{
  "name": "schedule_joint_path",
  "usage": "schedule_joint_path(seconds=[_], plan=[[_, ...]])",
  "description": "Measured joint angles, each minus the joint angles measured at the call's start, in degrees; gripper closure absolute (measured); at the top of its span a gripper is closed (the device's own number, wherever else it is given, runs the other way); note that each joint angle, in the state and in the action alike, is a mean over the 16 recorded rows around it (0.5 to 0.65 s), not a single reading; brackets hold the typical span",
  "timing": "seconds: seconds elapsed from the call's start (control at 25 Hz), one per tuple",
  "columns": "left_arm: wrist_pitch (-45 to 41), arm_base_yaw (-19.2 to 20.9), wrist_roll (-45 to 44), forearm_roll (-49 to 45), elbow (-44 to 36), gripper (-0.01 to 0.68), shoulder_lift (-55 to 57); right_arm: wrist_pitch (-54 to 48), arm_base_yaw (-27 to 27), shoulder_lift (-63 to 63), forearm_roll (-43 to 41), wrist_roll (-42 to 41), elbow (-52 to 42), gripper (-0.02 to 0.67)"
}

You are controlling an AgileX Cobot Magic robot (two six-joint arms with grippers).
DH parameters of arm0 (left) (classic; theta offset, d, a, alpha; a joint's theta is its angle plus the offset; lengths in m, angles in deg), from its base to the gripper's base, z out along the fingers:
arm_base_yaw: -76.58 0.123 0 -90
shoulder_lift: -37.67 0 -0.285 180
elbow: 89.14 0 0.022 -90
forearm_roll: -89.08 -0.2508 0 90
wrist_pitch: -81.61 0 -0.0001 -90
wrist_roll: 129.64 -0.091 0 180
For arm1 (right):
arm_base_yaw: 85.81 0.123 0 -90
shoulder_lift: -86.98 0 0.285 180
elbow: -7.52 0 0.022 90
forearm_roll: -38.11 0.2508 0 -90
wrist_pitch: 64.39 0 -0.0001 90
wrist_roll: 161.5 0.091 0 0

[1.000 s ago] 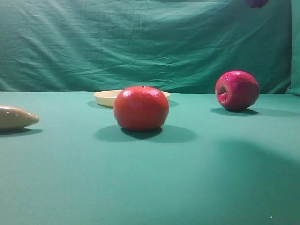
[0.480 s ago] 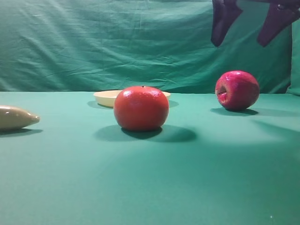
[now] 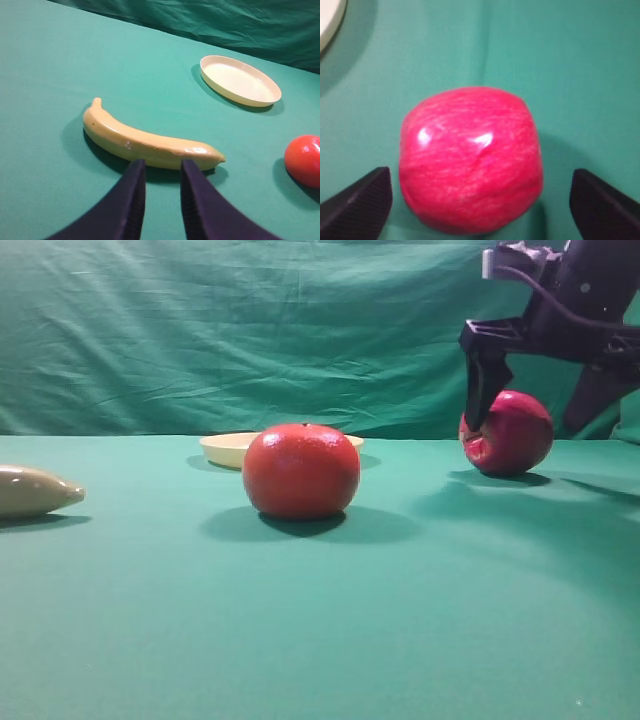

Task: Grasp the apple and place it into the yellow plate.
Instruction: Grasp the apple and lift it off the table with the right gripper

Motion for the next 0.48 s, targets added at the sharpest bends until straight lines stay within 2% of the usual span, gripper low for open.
schedule_joint_path(seconds=[0.24, 0.48], plan=[[0.0, 0.0, 0.0, 0.0, 0.0, 0.516, 0.0, 0.3, 2.0, -1.3, 0.0, -1.3, 4.6, 0.209], [0.0, 0.0, 0.0, 0.0, 0.0, 0.516, 0.0, 1.0, 7.1, -0.4, 0.0, -4.3, 12.0, 0.211]])
